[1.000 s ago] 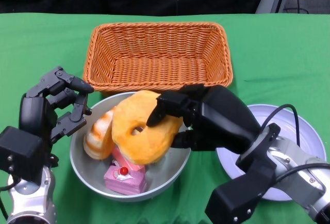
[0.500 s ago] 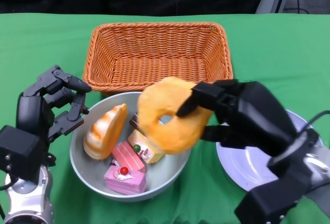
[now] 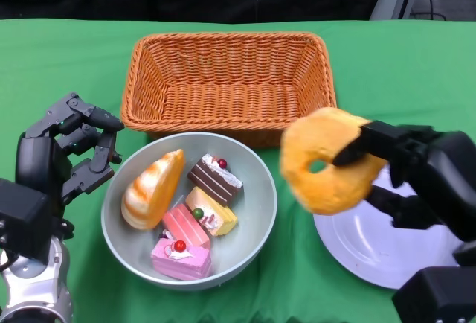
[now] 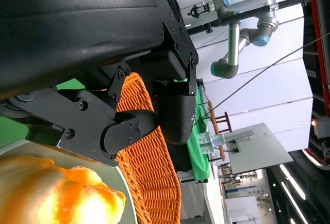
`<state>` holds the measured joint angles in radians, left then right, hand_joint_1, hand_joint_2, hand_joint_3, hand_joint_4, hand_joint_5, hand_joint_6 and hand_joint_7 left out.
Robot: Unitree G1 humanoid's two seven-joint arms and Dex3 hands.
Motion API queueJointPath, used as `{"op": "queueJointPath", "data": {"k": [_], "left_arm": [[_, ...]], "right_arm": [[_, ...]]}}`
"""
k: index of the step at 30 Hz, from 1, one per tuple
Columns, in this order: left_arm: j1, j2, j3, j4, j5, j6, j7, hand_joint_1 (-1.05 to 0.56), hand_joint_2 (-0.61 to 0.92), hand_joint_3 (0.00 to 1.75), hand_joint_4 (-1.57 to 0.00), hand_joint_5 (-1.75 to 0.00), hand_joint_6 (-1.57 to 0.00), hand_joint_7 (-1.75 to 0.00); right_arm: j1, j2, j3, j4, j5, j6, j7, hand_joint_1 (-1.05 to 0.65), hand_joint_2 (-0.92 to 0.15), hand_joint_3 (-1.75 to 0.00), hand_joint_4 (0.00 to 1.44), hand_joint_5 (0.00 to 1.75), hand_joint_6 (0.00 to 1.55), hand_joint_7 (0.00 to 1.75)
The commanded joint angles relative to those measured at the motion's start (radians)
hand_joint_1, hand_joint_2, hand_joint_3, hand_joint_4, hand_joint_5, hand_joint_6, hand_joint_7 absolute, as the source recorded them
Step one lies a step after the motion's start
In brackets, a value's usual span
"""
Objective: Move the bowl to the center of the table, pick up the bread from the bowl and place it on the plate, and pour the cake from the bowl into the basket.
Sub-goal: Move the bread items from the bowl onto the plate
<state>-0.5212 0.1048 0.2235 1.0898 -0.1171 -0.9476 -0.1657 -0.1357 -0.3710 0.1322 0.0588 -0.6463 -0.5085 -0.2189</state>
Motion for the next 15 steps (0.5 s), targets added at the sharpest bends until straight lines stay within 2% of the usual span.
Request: {"op": "queueJointPath", "data": {"k": [1, 4, 8, 15], "left_arm": [[-0.014, 0.023, 0.007, 0.012, -0.003, -0.001, -0.007, -0.14, 0.73, 0.80, -0.82, -1.70, -0.78, -1.28], [-0.014, 0.025, 0.012, 0.013, -0.011, 0.006, -0.021, -0.14, 0.73, 0.79, -0.82, -1.69, -0.78, -1.27], [-0.013, 0.026, 0.017, 0.012, -0.012, 0.008, -0.025, -0.14, 0.74, 0.79, -0.81, -1.69, -0.77, -1.26], [-0.012, 0.026, 0.023, 0.011, -0.013, 0.013, -0.032, -0.14, 0.77, 0.73, -0.82, -1.67, -0.79, -1.25]], "right_arm": [[0.024, -0.026, -0.038, 0.024, 0.020, 0.006, -0.019, 0.10, -0.52, -0.87, 0.90, 1.62, 0.92, 1.05], [0.033, -0.036, -0.060, 0.061, 0.033, -0.001, -0.024, 0.10, -0.53, -0.87, 0.89, 1.61, 0.91, 1.05], [0.043, -0.058, -0.074, 0.118, 0.042, -0.006, -0.026, 0.12, -0.57, -0.78, 0.85, 1.66, 0.89, 1.06], [0.047, -0.056, -0.068, 0.225, 0.057, 0.032, -0.014, 0.11, -0.71, -0.63, 0.80, 1.63, 0.90, 0.93]]}}
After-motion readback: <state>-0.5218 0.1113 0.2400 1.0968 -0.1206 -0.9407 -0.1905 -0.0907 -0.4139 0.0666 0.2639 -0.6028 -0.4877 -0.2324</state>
